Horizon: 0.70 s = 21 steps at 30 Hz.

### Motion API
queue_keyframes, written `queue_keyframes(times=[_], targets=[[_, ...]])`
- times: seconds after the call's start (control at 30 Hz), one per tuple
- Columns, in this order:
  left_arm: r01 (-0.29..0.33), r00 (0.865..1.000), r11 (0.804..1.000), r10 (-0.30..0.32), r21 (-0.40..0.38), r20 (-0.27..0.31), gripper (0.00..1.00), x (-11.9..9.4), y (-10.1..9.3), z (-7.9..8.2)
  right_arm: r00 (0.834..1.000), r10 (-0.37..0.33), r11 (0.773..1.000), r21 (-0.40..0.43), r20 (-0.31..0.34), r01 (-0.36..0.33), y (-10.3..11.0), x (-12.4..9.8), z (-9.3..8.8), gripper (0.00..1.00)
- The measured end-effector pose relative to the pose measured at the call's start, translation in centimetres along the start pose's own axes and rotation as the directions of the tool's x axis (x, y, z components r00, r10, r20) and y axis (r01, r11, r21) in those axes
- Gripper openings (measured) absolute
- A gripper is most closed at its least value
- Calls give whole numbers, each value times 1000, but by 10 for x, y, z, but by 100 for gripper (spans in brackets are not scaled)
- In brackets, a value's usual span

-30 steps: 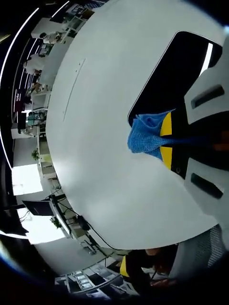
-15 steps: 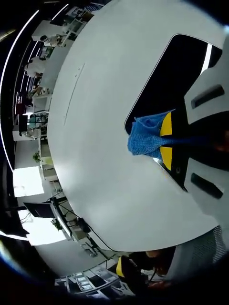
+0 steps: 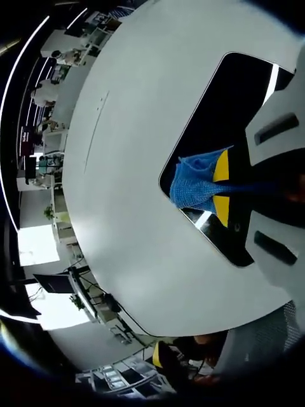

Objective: Wipe the mirror surface with the cleaning cloth until all visible marks leave the cleaned area.

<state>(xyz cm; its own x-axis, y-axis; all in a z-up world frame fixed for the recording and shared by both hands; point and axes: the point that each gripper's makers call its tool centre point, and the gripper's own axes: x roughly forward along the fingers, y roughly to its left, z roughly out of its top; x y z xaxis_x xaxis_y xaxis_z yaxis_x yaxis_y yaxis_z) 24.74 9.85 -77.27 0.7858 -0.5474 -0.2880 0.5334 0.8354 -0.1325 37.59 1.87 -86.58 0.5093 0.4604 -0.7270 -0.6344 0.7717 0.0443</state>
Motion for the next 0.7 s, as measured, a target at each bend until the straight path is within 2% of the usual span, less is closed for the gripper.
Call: queue_keyframes(times=[0.27, 0.7], targets=[[18, 1000, 1000, -18, 3, -6, 95, 1, -3, 0, 1000, -28, 999, 24, 4, 28, -18, -11, -11, 0], [19, 1000, 1000, -19, 5, -17, 95, 0, -4, -2, 999, -40, 998, 42, 4, 40, -31, -18, -19, 0]])
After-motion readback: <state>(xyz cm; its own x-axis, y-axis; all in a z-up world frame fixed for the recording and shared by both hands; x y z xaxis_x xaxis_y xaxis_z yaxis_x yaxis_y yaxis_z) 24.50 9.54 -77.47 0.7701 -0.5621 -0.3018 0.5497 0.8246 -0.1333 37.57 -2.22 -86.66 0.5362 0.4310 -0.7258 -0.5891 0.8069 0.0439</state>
